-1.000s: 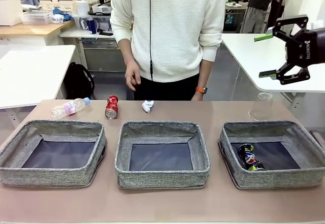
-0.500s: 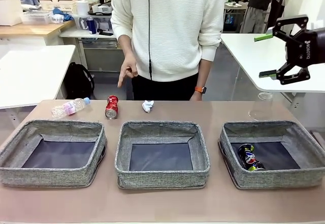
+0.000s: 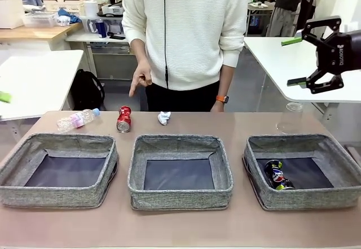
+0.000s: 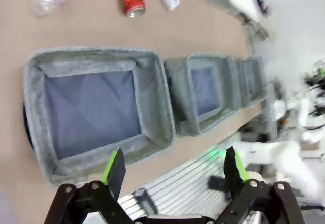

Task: Sort the waste into the appropriate baskets.
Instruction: Pick up the waste item pointed out by the person.

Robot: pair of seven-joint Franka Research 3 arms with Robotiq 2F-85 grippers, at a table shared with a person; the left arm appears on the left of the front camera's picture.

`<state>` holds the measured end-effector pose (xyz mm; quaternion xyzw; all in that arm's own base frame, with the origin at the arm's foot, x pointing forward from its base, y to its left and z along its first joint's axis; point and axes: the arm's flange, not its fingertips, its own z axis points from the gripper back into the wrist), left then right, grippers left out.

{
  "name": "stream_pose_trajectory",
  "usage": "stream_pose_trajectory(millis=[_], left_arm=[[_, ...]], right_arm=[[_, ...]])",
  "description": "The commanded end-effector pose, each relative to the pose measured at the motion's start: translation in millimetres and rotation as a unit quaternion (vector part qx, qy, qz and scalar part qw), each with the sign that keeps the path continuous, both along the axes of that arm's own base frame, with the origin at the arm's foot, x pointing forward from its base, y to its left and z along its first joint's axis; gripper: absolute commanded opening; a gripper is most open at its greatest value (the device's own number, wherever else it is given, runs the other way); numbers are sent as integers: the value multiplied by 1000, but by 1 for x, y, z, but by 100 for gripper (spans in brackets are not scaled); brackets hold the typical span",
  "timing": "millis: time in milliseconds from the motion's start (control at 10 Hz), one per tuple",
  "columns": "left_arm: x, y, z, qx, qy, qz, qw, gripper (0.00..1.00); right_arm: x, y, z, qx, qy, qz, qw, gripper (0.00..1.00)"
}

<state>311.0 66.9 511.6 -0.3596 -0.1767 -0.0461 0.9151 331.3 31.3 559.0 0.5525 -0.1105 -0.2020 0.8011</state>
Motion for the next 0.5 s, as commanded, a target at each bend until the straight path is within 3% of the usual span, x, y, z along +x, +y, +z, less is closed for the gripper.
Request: stream_pose_trajectory(millis=[0,100,300,400], left_arm=[[48,-75,2,88,20,-12,996,100],[67,-118,-4,117,17,7,993,100],[83,-198,-19,183,-24,76,980,100],[88,-208,-19,190,2,82,978,100]], right_arm=[[1,-1,0,-5,-12,6,1000,100],[1,-1,0,-5,-12,6,1000,100],[1,-1,0,-5,-12,6,1000,100],[1,-1,0,-5,-12,6,1000,100]])
